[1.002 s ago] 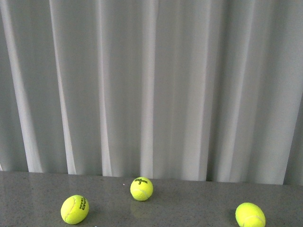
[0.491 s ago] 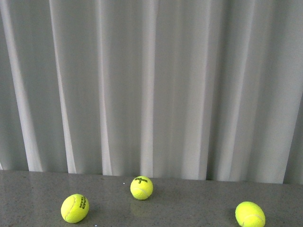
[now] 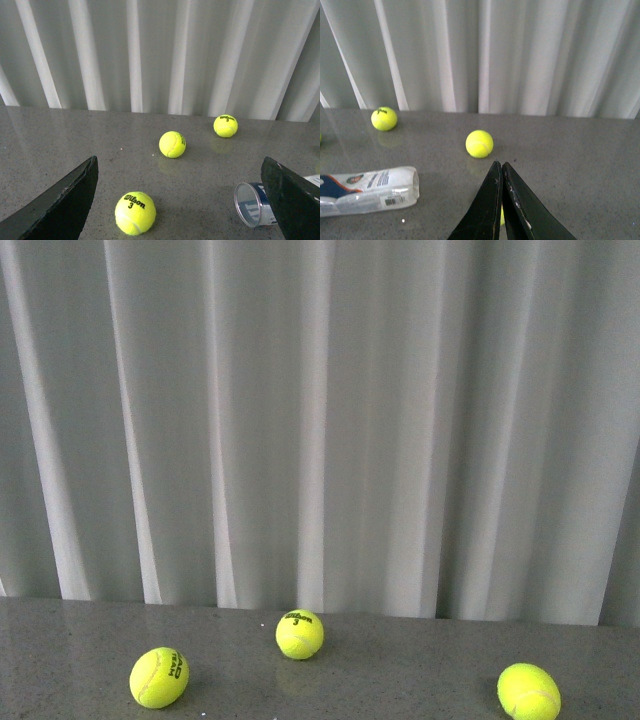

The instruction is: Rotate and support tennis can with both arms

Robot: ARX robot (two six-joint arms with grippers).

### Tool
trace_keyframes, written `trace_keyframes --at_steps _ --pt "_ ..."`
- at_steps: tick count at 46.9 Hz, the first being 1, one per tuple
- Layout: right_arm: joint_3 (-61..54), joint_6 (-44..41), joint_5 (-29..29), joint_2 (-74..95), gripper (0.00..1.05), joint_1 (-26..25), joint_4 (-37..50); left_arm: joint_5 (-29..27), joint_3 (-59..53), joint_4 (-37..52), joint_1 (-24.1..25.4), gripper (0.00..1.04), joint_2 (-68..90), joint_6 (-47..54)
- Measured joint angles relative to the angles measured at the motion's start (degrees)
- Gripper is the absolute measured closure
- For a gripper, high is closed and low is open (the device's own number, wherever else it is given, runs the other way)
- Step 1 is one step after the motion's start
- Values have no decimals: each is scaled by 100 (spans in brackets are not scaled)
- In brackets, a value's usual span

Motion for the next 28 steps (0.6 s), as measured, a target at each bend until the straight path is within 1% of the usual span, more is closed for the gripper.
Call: trace_keyframes --at_steps 7,8,9,13,15,21,22,23,25,27,28 --pt "0 0 -2 -195 101 0 -48 2 0 0 0 7 -4 0" --pt "0 -7 0 -195 99 0 -50 2 0 0 0 7 0 0" --pt "0 -4 -2 -195 96 0 -50 0 0 0 0 7 0 0" --pt "0 -4 -2 -195 75 0 -50 0 0 0 0 7 -2 0" --pt "0 -4 -2 -195 70 0 -50 0 0 0 0 7 -2 0" --pt "0 -4 -2 -195 48 0 -50 2 0 0 0 7 -2 0" --pt "0 -4 -2 -199 43 0 -50 2 0 0 0 7 -2 0" --pt "0 -4 -2 -199 41 0 -50 2 0 0 0 7 -2 0" --pt "0 -4 -2 -199 34 0 -50 0 0 0 0 7 -2 0" --pt "0 -4 -2 -199 24 0 -50 2 0 0 0 7 -2 0" --pt "0 -4 -2 -199 20 0 -50 2 0 0 0 7 -2 0"
